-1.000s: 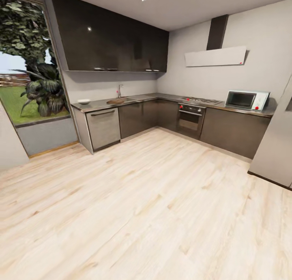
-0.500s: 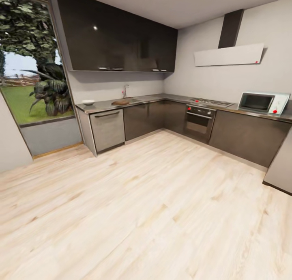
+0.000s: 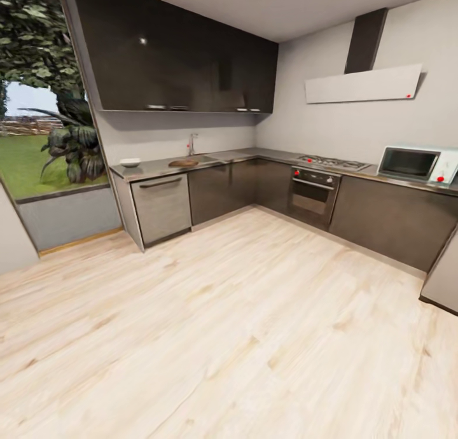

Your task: In the kitchen, take the Vidalia onion out of the sink, dice it on the chopping board with the paring knife, put the diced onion into the bowl on the countertop, then place both the paring knife and the chopping board into the sink.

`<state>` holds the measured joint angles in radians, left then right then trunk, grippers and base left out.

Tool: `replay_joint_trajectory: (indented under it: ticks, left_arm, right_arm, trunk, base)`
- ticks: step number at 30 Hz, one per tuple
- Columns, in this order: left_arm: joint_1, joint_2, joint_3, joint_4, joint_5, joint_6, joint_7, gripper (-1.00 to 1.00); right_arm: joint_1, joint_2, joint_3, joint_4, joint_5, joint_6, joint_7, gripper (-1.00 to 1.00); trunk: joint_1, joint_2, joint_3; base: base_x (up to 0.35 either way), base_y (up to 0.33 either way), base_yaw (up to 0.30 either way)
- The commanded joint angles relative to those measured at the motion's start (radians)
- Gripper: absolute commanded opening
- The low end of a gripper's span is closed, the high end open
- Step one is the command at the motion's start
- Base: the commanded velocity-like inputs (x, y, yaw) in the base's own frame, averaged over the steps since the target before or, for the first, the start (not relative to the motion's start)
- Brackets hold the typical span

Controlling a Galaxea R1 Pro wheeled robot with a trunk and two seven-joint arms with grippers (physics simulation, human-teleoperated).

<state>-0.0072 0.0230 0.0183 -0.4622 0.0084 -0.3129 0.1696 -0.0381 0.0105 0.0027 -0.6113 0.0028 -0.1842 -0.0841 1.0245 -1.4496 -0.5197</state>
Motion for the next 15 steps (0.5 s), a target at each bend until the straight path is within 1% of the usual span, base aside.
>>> replay_joint_trajectory:
  ticks: [1, 15]
  left_arm:
    - [-0.001, 0.000, 0.000, 0.000, 0.001, -0.003, 0.002, 1.00]
    - [-0.001, 0.000, 0.000, 0.000, 0.001, -0.003, 0.001, 1.00]
  right_arm:
    - [-0.001, 0.000, 0.000, 0.001, 0.000, -0.003, -0.003, 1.00]
    - [0.000, 0.000, 0.000, 0.001, 0.000, -0.003, -0.003, 1.00]
  trunk:
    - [0.001, 0.000, -0.001]
    - [0.001, 0.000, -0.001]
  base:
    - [0.332, -0.131, 0.000]
    - [0.332, -0.131, 0.000]
